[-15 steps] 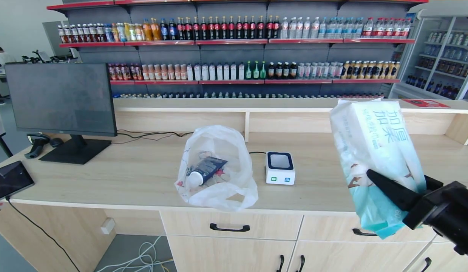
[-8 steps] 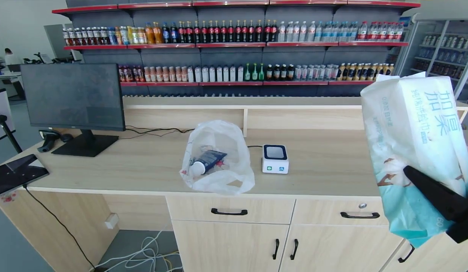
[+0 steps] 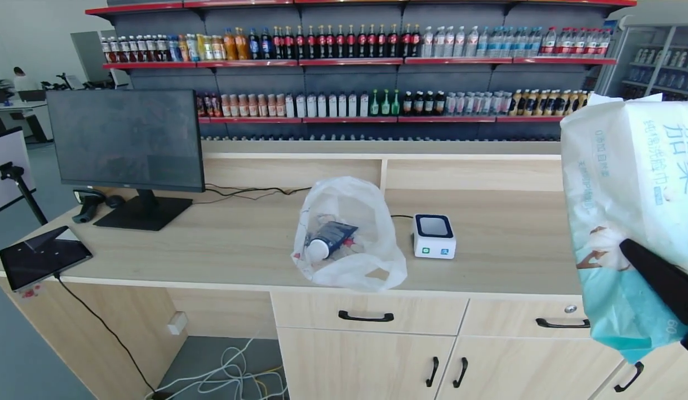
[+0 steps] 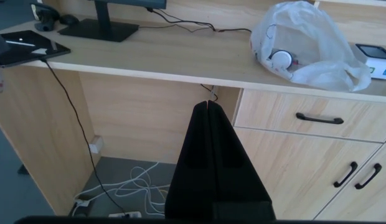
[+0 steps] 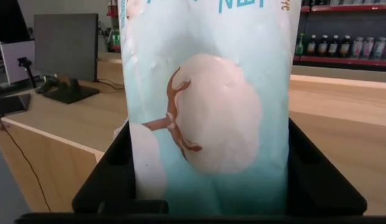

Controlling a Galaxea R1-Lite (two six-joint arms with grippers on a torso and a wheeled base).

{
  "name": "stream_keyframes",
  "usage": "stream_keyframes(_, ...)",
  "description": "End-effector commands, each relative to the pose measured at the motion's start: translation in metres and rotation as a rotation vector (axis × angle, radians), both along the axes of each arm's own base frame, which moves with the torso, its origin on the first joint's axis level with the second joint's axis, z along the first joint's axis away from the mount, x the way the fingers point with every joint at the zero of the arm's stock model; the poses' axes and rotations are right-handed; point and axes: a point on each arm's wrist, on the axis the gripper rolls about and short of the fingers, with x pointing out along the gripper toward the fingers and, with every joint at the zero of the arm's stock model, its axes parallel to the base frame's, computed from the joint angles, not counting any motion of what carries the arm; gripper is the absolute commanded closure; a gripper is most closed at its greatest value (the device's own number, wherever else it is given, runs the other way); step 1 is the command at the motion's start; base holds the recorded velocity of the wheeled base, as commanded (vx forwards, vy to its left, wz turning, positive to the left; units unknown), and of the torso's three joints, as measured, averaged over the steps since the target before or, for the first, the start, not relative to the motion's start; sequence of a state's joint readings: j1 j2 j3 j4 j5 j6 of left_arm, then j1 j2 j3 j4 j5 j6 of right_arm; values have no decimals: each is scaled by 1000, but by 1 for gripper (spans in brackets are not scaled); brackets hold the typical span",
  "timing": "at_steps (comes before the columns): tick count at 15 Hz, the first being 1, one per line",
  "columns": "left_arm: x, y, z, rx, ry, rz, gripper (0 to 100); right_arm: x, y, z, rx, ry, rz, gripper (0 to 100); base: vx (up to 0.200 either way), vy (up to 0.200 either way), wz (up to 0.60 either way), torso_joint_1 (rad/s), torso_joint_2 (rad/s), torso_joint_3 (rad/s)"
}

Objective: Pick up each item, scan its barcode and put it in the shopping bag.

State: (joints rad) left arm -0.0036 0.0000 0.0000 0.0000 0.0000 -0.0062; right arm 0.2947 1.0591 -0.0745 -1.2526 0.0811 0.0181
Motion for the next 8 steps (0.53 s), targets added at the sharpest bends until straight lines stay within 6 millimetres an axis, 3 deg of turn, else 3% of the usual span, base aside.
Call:
stream_keyframes(1, 0, 0, 0, 0, 0, 1, 100, 2, 1, 0, -2, 7, 0, 100, 0, 200, 0, 2, 2, 2)
stream_keyframes(6, 0, 0, 0, 0, 0, 1, 100, 10, 0, 0, -7, 25, -20, 100, 0, 200, 0, 4, 2, 0)
stream_keyframes(8, 0, 0, 0, 3, 0, 1, 100, 14, -4, -1, -9, 35, -61, 100, 0, 0, 0, 0, 0, 0)
